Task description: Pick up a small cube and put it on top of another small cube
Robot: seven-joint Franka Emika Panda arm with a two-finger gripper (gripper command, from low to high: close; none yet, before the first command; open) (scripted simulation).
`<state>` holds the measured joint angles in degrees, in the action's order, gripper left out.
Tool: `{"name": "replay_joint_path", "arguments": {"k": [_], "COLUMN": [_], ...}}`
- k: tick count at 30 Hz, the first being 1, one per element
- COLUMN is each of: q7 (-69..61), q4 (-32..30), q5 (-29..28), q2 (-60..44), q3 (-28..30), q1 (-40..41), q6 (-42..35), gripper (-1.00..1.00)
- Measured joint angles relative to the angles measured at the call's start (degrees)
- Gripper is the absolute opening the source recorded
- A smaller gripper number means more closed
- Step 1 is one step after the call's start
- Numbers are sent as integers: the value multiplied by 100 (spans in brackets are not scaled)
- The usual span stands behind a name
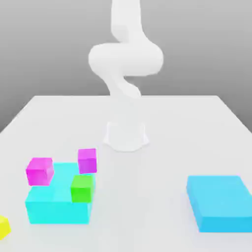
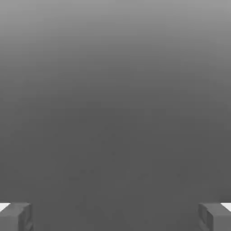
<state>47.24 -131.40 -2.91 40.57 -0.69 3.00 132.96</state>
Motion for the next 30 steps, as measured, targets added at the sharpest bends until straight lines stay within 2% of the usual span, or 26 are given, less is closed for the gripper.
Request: {"name": "replay_joint_path", "arguments": {"k": [9, 16, 23, 30], "q7": [404, 386, -106, -978], "q4": [148, 247, 315, 376], "q5": [-920, -1165, -720, 278], "q2": [-1931, -3377, -4767, -6062], "q3": [74, 470, 700, 531], "q1": [872, 1305, 1929, 2704], "q6": [399, 751, 1199, 1653], "gripper": [0, 0, 0, 0]}}
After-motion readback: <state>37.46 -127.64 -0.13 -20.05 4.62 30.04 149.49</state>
